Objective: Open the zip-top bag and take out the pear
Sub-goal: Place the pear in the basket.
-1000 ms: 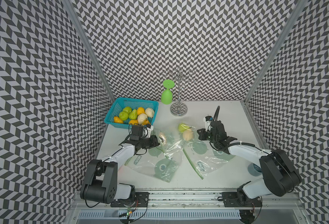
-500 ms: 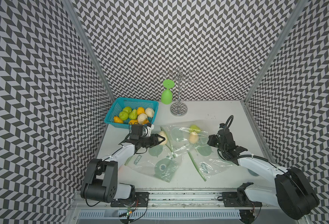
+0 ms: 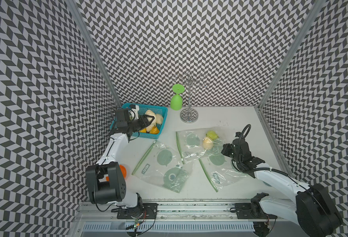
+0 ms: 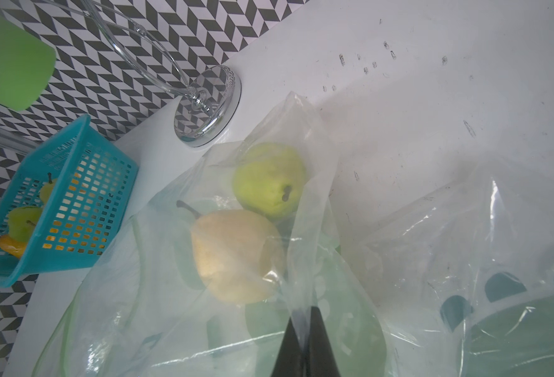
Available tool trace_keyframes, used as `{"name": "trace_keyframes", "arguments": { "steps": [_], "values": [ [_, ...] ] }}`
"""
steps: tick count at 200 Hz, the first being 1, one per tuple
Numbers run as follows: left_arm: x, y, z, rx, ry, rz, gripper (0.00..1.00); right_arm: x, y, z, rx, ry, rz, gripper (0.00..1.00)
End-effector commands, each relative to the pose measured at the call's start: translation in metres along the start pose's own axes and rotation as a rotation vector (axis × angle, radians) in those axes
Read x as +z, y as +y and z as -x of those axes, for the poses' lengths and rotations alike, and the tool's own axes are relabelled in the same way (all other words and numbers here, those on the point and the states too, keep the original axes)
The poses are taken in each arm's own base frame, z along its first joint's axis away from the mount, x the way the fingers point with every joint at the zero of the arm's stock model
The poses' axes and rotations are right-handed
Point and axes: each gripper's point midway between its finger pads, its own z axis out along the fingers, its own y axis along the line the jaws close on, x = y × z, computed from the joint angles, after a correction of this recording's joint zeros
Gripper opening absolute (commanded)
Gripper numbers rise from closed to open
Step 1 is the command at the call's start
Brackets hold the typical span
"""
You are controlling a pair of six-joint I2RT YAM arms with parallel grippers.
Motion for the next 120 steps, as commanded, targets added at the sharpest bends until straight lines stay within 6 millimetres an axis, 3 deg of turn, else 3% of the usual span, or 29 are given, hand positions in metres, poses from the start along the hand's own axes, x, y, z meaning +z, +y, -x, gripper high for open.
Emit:
{"name": "trace_keyframes", "arguments": {
  "steps": [1, 14, 26, 39, 52, 86, 97, 120],
  "values": [
    [0.014, 0.043, 0.016, -0.032, 0.014, 0.131, 0.47, -0.008, 0.009, 0.016, 0.012, -0.056, 0.046, 0.02],
    [0.022, 0.063, 0.028, -0.052, -0.005, 0.18, 0.49, -0.009, 0.014, 0.018, 0.004, -0.052, 0.065, 0.03],
    [0.03, 0.079, 0.035, -0.046, -0.009, 0.225, 0.58, -0.009, 0.017, 0.018, -0.005, -0.042, 0.075, 0.06],
    [0.036, 0.095, 0.04, -0.066, 0.003, 0.265, 0.66, -0.008, 0.023, 0.017, -0.022, -0.025, 0.102, 0.13],
    [0.034, 0.099, 0.048, -0.069, -0.007, 0.278, 0.71, -0.008, 0.028, 0.017, -0.038, -0.008, 0.12, 0.25],
    [0.012, 0.074, 0.061, -0.029, -0.068, 0.243, 0.83, -0.011, 0.039, 0.025, -0.061, -0.008, 0.157, 0.49],
    [0.008, 0.07, 0.057, 0.0, -0.045, 0.245, 0.92, -0.013, 0.043, 0.028, -0.067, -0.013, 0.17, 0.52],
    [-0.006, 0.057, 0.042, 0.019, -0.031, 0.239, 0.92, -0.019, 0.051, 0.039, -0.087, -0.022, 0.183, 0.53]
  ]
}}
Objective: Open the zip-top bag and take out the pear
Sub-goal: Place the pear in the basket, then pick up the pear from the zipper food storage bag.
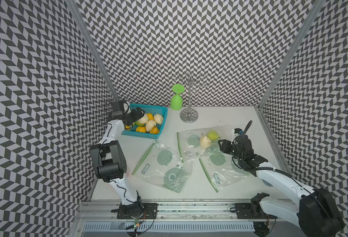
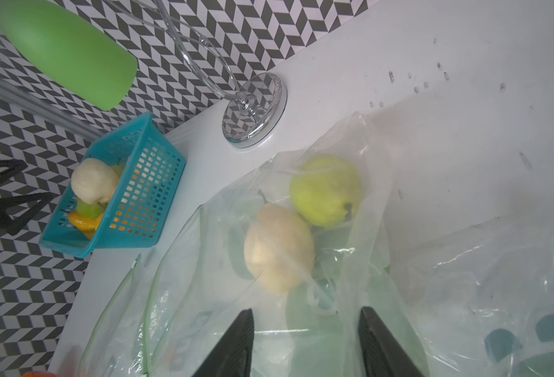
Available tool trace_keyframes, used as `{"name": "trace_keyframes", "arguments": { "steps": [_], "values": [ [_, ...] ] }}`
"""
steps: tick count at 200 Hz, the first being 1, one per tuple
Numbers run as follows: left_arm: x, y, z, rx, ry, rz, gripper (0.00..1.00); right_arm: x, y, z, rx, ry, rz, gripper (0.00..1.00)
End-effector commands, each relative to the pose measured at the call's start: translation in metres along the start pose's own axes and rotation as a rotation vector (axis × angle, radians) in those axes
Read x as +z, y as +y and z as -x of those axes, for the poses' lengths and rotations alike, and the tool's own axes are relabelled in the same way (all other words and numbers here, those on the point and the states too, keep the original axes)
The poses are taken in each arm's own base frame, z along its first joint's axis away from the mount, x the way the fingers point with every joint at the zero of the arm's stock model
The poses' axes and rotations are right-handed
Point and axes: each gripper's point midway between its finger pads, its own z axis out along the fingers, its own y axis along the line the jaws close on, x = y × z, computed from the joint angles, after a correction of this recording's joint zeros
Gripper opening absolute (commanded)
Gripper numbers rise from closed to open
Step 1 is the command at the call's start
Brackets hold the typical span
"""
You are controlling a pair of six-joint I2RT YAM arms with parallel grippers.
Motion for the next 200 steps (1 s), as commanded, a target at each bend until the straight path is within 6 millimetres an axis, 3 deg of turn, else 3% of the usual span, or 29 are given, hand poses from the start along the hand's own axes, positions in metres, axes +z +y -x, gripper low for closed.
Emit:
{"name": "trace_keyframes", "arguments": {
  "steps": [1, 24, 56, 104, 140, 171, 200],
  "values": [
    [-0.027, -0.017, -0.009, 0.055, -0.008, -0.019, 0.92, -0.008, 0.019, 0.024, -0.032, -0.042, 0.051, 0.53],
    [-0.05, -0.05, -0.043, 0.065, -0.015, -0.12, 0.9, -0.016, 0.034, 0.04, -0.051, -0.074, 0.101, 0.53],
    [-0.05, -0.097, -0.13, 0.062, 0.126, -0.27, 0.76, -0.026, 0.071, 0.06, -0.108, -0.084, 0.233, 0.52],
    [-0.026, -0.095, -0.235, 0.027, 0.323, -0.298, 0.28, -0.012, 0.096, 0.073, -0.171, -0.017, 0.284, 0.49],
    [-0.006, -0.098, -0.269, 0.034, 0.396, -0.301, 0.16, 0.023, 0.097, 0.067, -0.172, 0.066, 0.271, 0.2],
    [0.01, -0.1, -0.291, 0.041, 0.458, -0.298, 0.15, 0.061, 0.086, 0.054, -0.177, 0.163, 0.21, 0.09],
    [0.021, -0.097, -0.303, 0.04, 0.477, -0.284, 0.16, 0.093, 0.072, 0.038, -0.184, 0.231, 0.16, 0.06]
  ]
}}
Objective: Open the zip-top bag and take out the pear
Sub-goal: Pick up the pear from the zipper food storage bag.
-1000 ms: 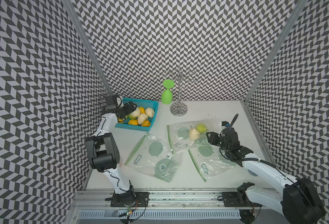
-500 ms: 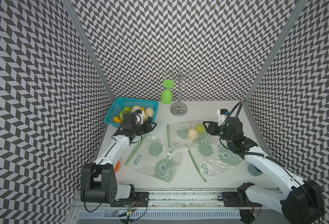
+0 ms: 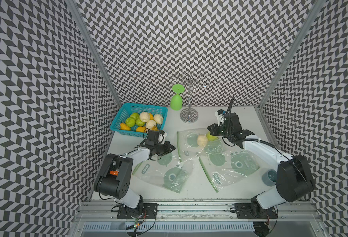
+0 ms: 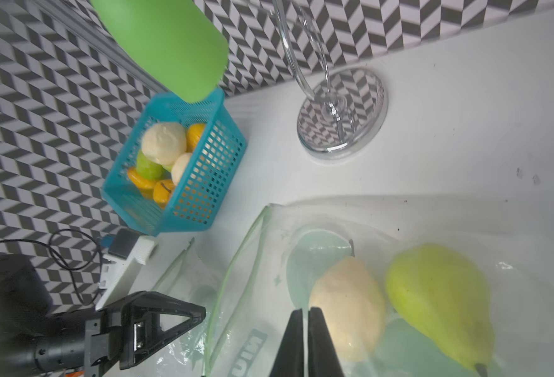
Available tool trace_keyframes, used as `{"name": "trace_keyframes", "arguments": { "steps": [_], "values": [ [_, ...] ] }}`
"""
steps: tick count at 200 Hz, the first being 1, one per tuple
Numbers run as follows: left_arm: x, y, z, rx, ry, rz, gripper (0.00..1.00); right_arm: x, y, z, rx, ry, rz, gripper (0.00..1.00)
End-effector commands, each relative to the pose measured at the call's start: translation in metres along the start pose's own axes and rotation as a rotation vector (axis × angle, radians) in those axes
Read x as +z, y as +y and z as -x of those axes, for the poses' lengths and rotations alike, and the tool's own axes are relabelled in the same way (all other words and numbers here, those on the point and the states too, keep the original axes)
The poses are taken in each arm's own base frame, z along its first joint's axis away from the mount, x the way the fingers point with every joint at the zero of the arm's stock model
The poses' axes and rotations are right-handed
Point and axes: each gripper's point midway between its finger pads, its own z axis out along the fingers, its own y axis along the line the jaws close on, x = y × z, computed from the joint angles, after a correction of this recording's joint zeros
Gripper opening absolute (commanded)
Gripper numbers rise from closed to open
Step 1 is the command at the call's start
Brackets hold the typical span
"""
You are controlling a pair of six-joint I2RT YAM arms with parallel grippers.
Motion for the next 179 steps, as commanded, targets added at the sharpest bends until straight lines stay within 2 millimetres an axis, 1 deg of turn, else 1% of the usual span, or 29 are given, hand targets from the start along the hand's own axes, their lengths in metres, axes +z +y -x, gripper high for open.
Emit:
{"name": "trace_keyframes", "arguments": {
  "steps": [1, 18, 28, 60, 73, 89, 108, 141, 159, 179],
  "values": [
    [0.008, -0.006, 0.008, 0.031, -0.03, -0.019, 0.16, 0.018, -0.009, -0.005, -0.018, 0.04, -0.023, 0.05],
    [0.016, -0.008, 0.01, 0.04, -0.023, -0.021, 0.18, 0.029, -0.018, -0.01, -0.012, 0.057, -0.045, 0.04],
    [0.02, -0.013, 0.011, 0.052, -0.026, -0.024, 0.22, 0.036, -0.022, -0.013, -0.012, 0.069, -0.057, 0.03],
    [0.029, -0.035, 0.015, 0.097, -0.024, -0.058, 0.32, 0.056, -0.041, -0.023, -0.007, 0.102, -0.117, 0.0],
    [0.03, -0.042, 0.015, 0.106, -0.02, -0.076, 0.36, 0.064, -0.051, -0.03, -0.002, 0.124, -0.15, 0.0],
    [0.032, -0.052, 0.013, 0.115, -0.016, -0.115, 0.43, 0.072, -0.058, -0.04, 0.004, 0.145, -0.16, 0.0],
    [0.032, -0.063, 0.011, 0.122, -0.011, -0.161, 0.49, 0.079, -0.059, -0.054, -0.001, 0.178, -0.158, 0.0],
    [0.032, -0.079, 0.005, 0.138, 0.012, -0.221, 0.57, 0.081, -0.061, -0.076, 0.023, 0.201, -0.149, 0.0],
    [0.036, -0.079, -0.006, 0.144, 0.041, -0.225, 0.59, 0.085, -0.059, -0.087, 0.029, 0.215, -0.136, 0.0],
    [0.042, -0.07, -0.014, 0.13, 0.062, -0.214, 0.62, 0.09, -0.053, -0.096, 0.029, 0.238, -0.109, 0.0]
  ]
}}
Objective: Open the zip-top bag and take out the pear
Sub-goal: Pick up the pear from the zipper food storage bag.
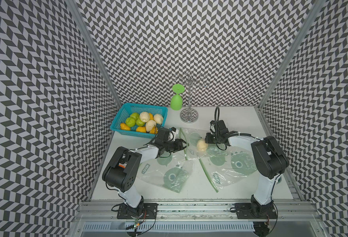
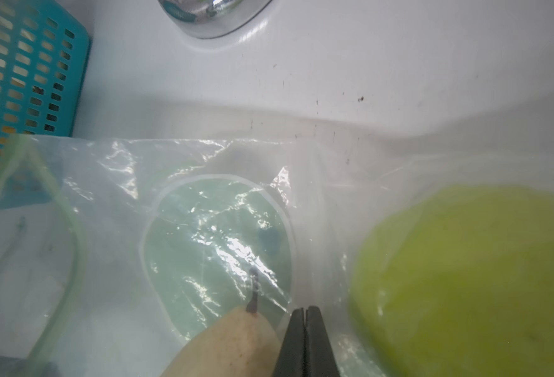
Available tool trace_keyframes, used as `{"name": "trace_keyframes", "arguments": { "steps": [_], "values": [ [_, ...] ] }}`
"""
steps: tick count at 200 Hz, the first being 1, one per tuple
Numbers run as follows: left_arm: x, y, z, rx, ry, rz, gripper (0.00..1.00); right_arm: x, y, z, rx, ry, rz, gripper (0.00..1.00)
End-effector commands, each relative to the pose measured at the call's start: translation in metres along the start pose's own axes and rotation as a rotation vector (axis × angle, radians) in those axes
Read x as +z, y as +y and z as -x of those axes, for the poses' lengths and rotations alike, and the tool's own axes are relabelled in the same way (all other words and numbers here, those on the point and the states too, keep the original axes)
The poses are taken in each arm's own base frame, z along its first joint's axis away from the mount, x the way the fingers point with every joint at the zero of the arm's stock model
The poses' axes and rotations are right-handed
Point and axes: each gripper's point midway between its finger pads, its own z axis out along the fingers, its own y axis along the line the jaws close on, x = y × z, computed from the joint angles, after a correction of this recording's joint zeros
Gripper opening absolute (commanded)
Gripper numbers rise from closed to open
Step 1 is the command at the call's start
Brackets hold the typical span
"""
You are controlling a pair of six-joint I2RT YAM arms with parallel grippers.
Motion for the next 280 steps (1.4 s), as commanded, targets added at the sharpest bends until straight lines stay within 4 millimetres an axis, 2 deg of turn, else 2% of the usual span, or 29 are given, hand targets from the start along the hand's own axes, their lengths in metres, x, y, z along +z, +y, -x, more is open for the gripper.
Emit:
{"name": "trace_keyframes", "arguments": {
  "steps": [1, 22, 49, 71, 97, 135, 152, 176, 184, 219, 240, 280],
  "values": [
    [0.007, 0.0, -0.01, 0.01, 0.027, -0.032, 0.63, 0.011, 0.012, -0.005, -0.011, 0.0, 0.046, 0.0],
    [0.01, 0.001, -0.014, 0.008, 0.027, -0.032, 0.68, 0.008, 0.023, -0.004, -0.023, -0.002, 0.076, 0.0],
    [0.009, -0.002, -0.016, 0.02, 0.033, -0.033, 0.69, -0.002, 0.033, -0.001, -0.049, -0.009, 0.101, 0.0],
    [-0.003, 0.006, -0.02, 0.031, 0.027, 0.02, 0.7, -0.009, 0.03, 0.003, -0.062, -0.021, 0.078, 0.0],
    [-0.026, 0.014, -0.022, 0.012, -0.007, 0.045, 0.73, -0.006, 0.026, -0.003, -0.064, -0.005, 0.071, 0.0],
    [-0.041, 0.006, -0.01, 0.035, -0.044, 0.036, 0.72, -0.002, 0.024, -0.007, -0.056, -0.002, 0.076, 0.0],
    [-0.04, 0.001, -0.004, 0.046, -0.048, 0.026, 0.67, -0.002, 0.023, -0.008, -0.061, 0.001, 0.071, 0.0],
    [-0.037, -0.005, 0.003, 0.059, -0.045, 0.005, 0.46, -0.002, 0.021, -0.009, -0.068, 0.004, 0.061, 0.0],
    [-0.036, -0.007, 0.005, 0.062, -0.045, 0.001, 0.42, -0.002, 0.021, -0.009, -0.07, 0.003, 0.061, 0.0],
    [-0.034, -0.015, 0.012, 0.082, -0.043, -0.015, 0.33, 0.0, 0.02, -0.012, -0.073, 0.008, 0.064, 0.0],
    [-0.023, -0.019, 0.004, 0.089, -0.001, -0.032, 0.28, 0.0, 0.022, -0.011, -0.071, 0.006, 0.07, 0.0],
    [-0.013, -0.004, -0.008, 0.065, 0.026, -0.001, 0.22, -0.002, 0.026, -0.007, -0.068, 0.001, 0.088, 0.0]
  ]
}}
